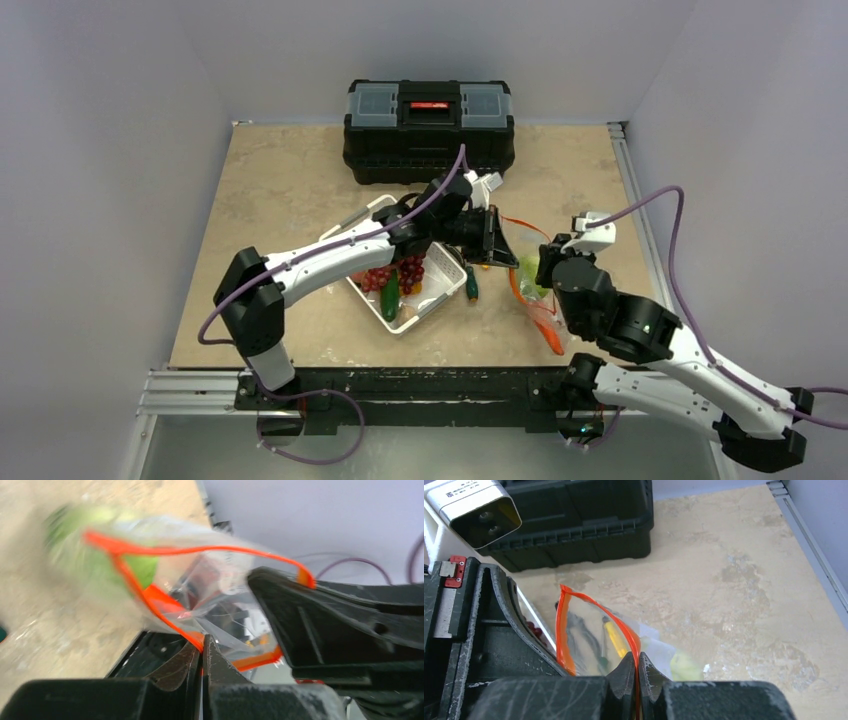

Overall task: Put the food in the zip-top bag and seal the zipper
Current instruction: Adjust the zipper food storage bag at the center of the board.

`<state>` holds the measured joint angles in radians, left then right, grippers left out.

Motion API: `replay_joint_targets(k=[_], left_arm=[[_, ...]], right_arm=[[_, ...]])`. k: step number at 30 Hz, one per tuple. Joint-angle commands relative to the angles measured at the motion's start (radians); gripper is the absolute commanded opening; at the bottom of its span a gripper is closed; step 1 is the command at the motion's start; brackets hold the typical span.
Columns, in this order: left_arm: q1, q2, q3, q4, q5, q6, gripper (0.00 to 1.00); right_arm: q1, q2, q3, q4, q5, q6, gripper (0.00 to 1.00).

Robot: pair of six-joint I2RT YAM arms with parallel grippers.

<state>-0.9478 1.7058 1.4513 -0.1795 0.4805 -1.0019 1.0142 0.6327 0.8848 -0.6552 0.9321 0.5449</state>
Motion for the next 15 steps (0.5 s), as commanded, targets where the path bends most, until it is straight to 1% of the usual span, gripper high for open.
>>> replay_joint_targets(k=[1, 10, 11, 13, 15], left_arm=[[0.022, -0.024, -0.021, -0.043, -0.037, 0.055, 0.0], [0.029, -0.049, 0.019, -0.131, -0.063, 0.124, 0.0], [0.029, -0.048, 0.017, -0.133, -0.06, 0.124, 0.0], [0.029, -0.043, 0.013, -0.128, -0.048, 0.122, 0.0], [0.029, -0.047, -0.013, -0.092, -0.034, 0.104, 0.0]], right_arm=[[0.001, 0.014, -0.016, -0.007, 0.038, 0.064, 0.0], [0.001, 0.026, -0.036, 0.014, 0.019, 0.027, 0.01], [0.001, 0.031, -0.033, 0.013, 0.012, 0.021, 0.05], [0.001, 0.053, -0.012, -0.002, -0.011, 0.013, 0.25], [0.001, 0.095, 0.04, -0.041, -0.035, 0.012, 0.34]])
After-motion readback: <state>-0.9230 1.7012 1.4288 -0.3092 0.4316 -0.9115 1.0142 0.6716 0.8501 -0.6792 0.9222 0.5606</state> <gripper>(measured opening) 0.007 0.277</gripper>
